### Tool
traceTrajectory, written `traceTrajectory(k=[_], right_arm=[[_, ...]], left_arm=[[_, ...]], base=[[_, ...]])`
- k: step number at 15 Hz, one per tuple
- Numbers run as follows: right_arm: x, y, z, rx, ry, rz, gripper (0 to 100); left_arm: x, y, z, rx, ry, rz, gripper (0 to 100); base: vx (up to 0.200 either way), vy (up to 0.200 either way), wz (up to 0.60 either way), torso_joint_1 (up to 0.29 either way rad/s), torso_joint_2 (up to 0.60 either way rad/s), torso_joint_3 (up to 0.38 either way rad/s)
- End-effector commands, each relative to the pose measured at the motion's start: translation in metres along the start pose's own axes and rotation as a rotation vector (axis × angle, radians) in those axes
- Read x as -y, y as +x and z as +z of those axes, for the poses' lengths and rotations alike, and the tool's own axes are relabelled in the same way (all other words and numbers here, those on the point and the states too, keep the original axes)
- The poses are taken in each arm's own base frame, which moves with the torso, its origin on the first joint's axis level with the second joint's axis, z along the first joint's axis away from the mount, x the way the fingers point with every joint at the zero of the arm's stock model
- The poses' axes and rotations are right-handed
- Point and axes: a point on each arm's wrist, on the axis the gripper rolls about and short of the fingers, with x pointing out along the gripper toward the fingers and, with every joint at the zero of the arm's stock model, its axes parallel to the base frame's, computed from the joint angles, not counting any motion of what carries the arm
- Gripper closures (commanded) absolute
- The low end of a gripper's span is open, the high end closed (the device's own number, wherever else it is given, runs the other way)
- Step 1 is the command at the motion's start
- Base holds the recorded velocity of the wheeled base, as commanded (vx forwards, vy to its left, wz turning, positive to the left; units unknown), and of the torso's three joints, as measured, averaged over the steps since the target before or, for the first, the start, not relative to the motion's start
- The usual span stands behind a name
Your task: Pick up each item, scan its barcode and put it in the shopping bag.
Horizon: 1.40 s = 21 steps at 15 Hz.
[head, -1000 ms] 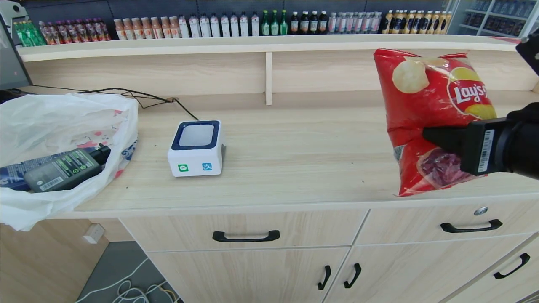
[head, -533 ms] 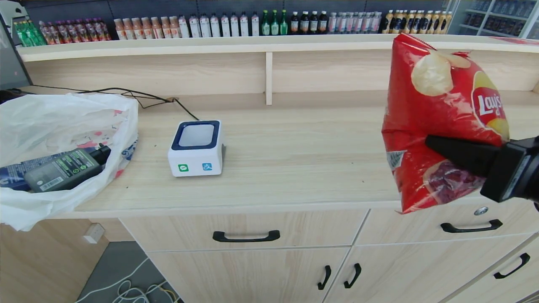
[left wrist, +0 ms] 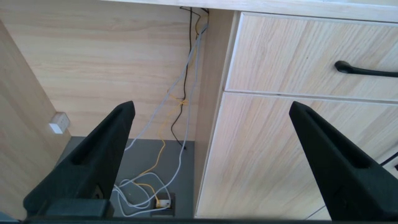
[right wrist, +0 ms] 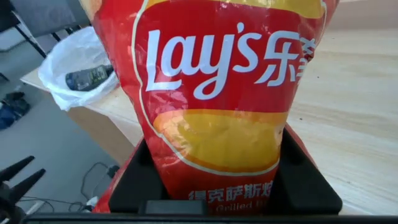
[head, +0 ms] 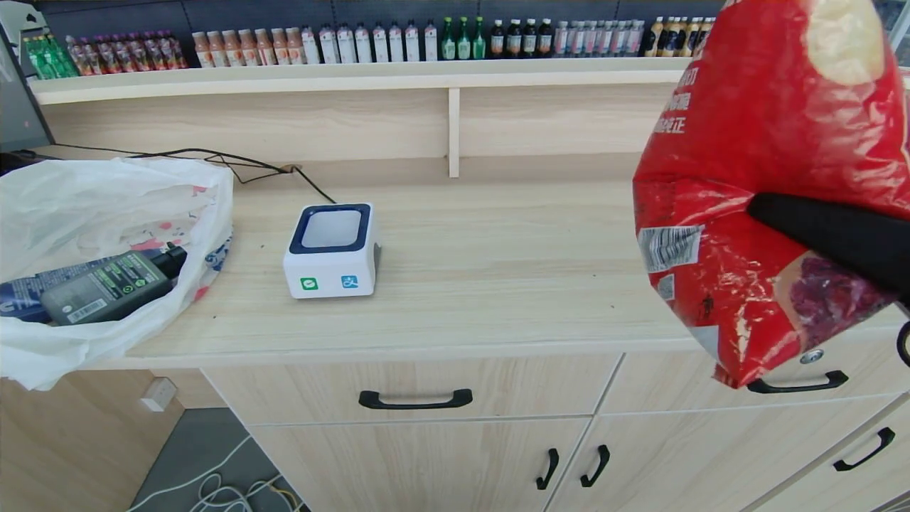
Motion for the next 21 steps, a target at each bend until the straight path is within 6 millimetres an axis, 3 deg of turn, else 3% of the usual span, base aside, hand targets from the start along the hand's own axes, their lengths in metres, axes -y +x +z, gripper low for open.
traceTrajectory(k=[1,6,12,15,21], right_arm=[[0.003,-0.001,-0.006,-0.004,0.043,0.030,100],[0.010,0.004,-0.014,0.002,0.158,0.165,100],[0.018,0.038,-0.037,0.077,0.276,0.234,100],[0.019,0.031,-0.050,0.083,0.341,0.328,100],[0.026,0.036,-0.075,0.119,0.477,0.377,100]], left_arm=[[0.000,0.000,0.000,0.000,-0.001,0.000,0],[0.000,0.000,0.000,0.000,-0.001,0.000,0],[0.000,0.000,0.000,0.000,-0.001,0.000,0],[0.000,0.000,0.000,0.000,-0.001,0.000,0],[0.000,0.000,0.000,0.000,0.001,0.000,0]], base=[[0.000,0.000,0.00,0.000,0.00,0.000],[0.000,0.000,0.00,0.000,0.00,0.000],[0.000,0.000,0.00,0.000,0.00,0.000],[0.000,0.000,0.00,0.000,0.00,0.000],[0.000,0.000,0.00,0.000,0.00,0.000]])
